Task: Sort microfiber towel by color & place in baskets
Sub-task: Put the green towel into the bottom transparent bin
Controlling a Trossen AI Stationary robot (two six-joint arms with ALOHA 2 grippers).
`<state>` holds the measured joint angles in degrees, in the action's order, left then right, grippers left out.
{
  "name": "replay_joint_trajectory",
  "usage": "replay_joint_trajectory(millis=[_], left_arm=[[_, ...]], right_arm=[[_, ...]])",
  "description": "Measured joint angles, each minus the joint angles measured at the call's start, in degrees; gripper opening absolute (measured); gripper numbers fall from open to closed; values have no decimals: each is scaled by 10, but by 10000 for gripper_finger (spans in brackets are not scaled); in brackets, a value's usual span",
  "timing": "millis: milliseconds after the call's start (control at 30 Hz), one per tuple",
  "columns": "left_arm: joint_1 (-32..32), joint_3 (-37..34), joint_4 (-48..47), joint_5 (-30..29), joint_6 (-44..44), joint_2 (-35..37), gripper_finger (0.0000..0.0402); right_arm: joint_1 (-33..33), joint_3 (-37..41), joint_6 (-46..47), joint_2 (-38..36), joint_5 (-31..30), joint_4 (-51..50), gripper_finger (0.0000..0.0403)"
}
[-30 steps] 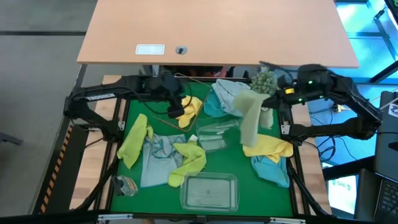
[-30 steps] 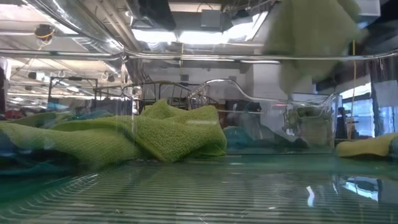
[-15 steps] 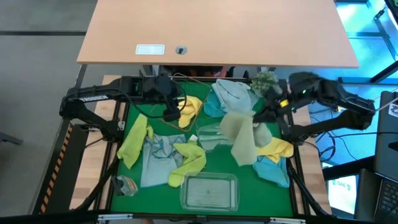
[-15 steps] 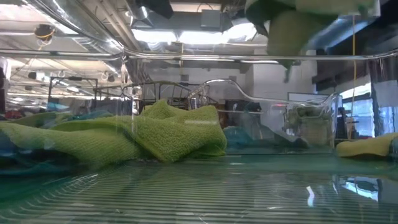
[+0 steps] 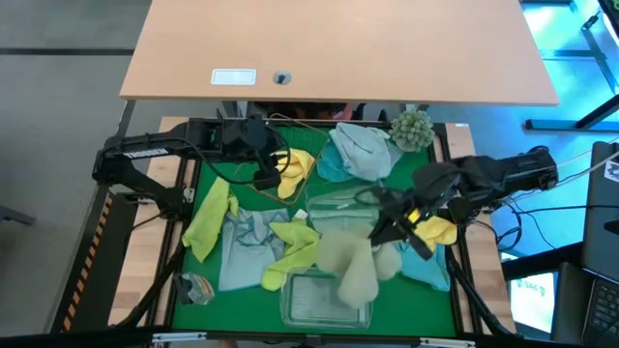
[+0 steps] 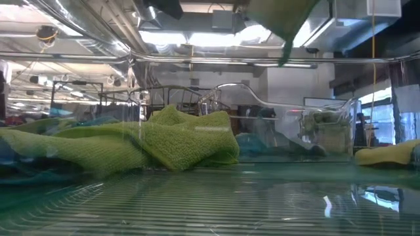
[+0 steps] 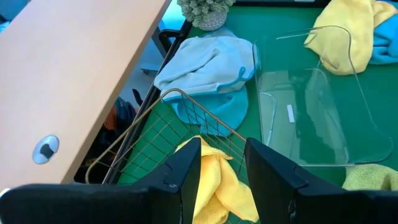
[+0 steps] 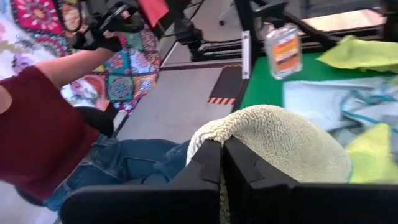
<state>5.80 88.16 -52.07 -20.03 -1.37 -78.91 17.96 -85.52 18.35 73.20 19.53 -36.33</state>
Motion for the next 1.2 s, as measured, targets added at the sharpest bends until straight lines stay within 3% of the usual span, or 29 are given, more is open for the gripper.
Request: replay_joint_trajectory(millis=[367,733,1200], left_arm=[[0,0,0,0,0,0,120],[0,0,0,0,0,0,120],[0,0,0,0,0,0,120]], right_arm=[[56,0,-5,64,0,78,1],[58,0,-23,136,6,154,1],[49,0,-147,195,-12,72,1]])
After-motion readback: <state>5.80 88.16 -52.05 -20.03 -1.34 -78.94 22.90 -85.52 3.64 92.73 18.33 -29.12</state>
